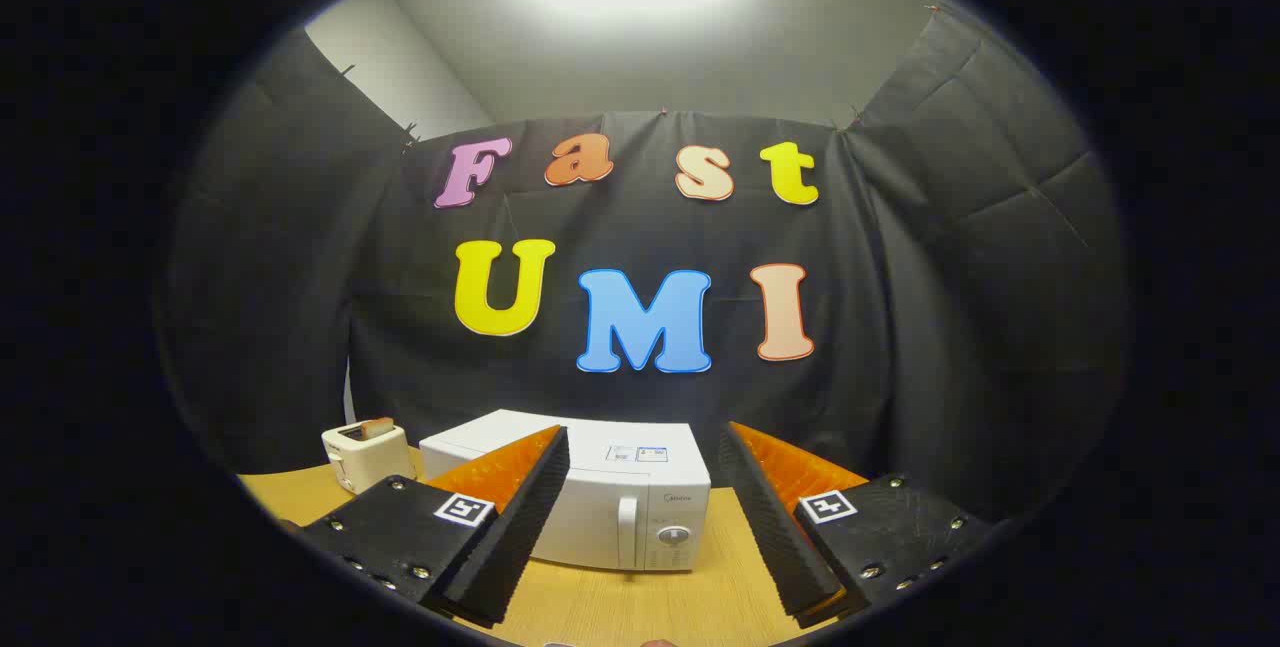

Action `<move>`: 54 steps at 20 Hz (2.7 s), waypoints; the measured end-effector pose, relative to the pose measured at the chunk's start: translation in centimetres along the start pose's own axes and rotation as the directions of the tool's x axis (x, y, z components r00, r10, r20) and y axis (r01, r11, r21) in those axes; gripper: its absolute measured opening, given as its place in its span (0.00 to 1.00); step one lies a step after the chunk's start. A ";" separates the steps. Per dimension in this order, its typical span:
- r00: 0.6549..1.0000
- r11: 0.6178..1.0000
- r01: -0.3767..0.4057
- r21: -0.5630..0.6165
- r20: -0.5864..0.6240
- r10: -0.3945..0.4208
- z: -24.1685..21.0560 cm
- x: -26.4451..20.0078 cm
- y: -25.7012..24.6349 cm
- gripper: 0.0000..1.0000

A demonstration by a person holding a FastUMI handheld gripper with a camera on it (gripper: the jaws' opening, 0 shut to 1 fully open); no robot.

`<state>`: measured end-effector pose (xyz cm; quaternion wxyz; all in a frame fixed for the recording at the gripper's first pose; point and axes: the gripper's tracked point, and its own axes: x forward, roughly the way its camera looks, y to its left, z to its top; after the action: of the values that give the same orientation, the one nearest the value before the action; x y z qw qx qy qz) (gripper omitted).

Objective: Open the microwave, put the food inside, and close the microwave door.

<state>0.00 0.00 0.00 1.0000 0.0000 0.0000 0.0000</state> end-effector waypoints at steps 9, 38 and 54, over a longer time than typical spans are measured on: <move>1.000 1.000 -0.015 0.000 0.013 0.015 -0.1 0.1 0.8 0.95; 0.918 0.998 -0.043 0.039 -0.392 0.055 -21.9 14.7 1.5 0.96; 0.849 0.998 0.040 0.049 -0.528 -0.008 -26.7 16.6 2.3 0.04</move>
<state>16.56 2.26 -26.72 0.9612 0.0289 0.2741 -0.0124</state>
